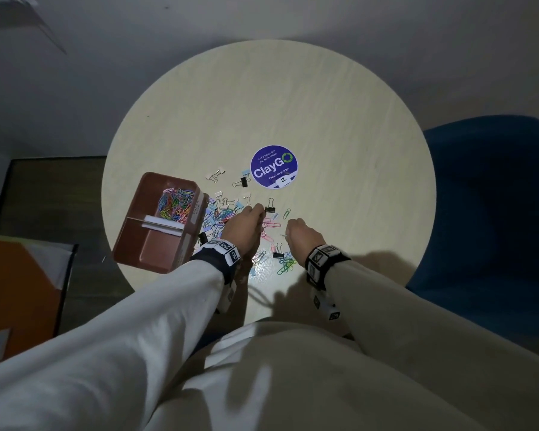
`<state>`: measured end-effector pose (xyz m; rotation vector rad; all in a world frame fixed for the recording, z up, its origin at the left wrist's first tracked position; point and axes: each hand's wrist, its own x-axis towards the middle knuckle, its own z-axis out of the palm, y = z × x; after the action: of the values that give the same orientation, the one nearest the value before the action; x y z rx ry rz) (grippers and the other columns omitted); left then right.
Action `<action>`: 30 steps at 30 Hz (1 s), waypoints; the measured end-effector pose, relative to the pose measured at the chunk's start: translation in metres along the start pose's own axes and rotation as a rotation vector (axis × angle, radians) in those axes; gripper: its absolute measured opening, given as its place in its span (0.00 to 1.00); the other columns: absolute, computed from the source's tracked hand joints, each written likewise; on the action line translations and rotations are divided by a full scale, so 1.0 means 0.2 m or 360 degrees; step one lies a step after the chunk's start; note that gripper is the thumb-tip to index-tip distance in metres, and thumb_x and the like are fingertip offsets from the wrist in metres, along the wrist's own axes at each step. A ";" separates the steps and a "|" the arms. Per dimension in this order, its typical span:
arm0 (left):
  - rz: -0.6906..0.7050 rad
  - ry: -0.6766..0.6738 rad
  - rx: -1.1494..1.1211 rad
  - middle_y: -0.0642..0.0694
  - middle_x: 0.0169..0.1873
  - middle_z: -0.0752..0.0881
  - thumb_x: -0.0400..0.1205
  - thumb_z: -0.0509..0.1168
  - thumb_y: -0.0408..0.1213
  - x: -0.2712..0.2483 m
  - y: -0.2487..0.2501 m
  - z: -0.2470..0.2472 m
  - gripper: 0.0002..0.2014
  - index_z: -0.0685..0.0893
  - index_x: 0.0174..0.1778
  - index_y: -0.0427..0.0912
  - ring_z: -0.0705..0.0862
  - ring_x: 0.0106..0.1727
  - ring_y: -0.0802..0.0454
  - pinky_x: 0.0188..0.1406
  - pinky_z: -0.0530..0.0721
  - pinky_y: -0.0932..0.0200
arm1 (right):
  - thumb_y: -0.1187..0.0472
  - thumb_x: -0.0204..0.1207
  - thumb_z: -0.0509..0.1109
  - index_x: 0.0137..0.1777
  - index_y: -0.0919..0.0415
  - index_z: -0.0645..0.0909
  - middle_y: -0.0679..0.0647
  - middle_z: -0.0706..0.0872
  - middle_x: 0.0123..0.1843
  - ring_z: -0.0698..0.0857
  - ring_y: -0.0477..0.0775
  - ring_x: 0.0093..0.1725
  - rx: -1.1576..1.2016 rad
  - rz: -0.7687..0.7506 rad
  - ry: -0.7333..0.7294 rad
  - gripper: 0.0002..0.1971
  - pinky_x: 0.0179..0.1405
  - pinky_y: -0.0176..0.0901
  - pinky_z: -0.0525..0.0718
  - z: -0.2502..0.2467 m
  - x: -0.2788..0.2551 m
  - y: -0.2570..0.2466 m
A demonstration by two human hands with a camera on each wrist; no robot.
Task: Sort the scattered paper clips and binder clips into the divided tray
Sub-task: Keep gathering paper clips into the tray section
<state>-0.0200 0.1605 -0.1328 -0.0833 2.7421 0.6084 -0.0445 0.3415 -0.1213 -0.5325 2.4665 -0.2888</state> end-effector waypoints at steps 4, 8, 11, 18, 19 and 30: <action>-0.0023 0.0017 -0.0135 0.42 0.49 0.83 0.81 0.65 0.30 -0.02 -0.01 0.00 0.14 0.71 0.59 0.43 0.82 0.44 0.40 0.42 0.85 0.43 | 0.76 0.76 0.58 0.56 0.65 0.70 0.61 0.72 0.55 0.78 0.65 0.37 0.0167 0.0058 0.0033 0.11 0.34 0.52 0.75 -0.01 0.00 0.02; -0.0050 0.0046 -0.0198 0.41 0.50 0.83 0.82 0.62 0.31 -0.04 -0.01 0.02 0.11 0.72 0.59 0.43 0.83 0.45 0.38 0.42 0.84 0.43 | 0.78 0.67 0.49 0.48 0.59 0.62 0.61 0.73 0.44 0.71 0.58 0.33 0.0452 0.0052 0.0064 0.15 0.34 0.53 0.73 -0.01 0.02 0.06; -0.0097 0.0055 -0.0124 0.43 0.50 0.81 0.84 0.66 0.43 -0.05 0.01 0.02 0.12 0.73 0.58 0.43 0.82 0.45 0.41 0.39 0.81 0.49 | 0.74 0.70 0.48 0.52 0.59 0.63 0.60 0.77 0.40 0.71 0.56 0.33 0.0689 0.0091 0.0064 0.14 0.33 0.48 0.71 0.00 0.03 0.09; -0.0106 0.0072 -0.0160 0.43 0.49 0.82 0.81 0.66 0.43 -0.04 0.03 0.01 0.12 0.73 0.56 0.44 0.82 0.44 0.41 0.37 0.78 0.51 | 0.68 0.75 0.49 0.56 0.61 0.77 0.56 0.76 0.41 0.77 0.57 0.30 0.1392 0.0312 0.0066 0.17 0.29 0.43 0.78 -0.04 0.04 0.05; -0.0131 0.0108 -0.0190 0.44 0.48 0.82 0.82 0.65 0.43 -0.03 0.03 -0.01 0.10 0.74 0.55 0.45 0.82 0.44 0.42 0.39 0.80 0.50 | 0.65 0.75 0.51 0.53 0.62 0.77 0.57 0.77 0.39 0.77 0.57 0.29 0.1463 0.0333 0.0080 0.15 0.30 0.44 0.78 -0.05 0.04 0.05; -0.0187 0.0145 0.0053 0.40 0.59 0.77 0.83 0.66 0.44 0.08 0.00 -0.14 0.13 0.78 0.60 0.41 0.84 0.50 0.38 0.41 0.80 0.50 | 0.54 0.86 0.57 0.51 0.62 0.72 0.61 0.84 0.47 0.81 0.64 0.45 0.0835 0.0234 0.0112 0.11 0.47 0.53 0.79 -0.05 0.13 0.03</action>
<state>-0.0445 0.1492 -0.1134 -0.2689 2.8094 0.5392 -0.0714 0.3366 -0.1286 -0.1181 2.3461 -0.8709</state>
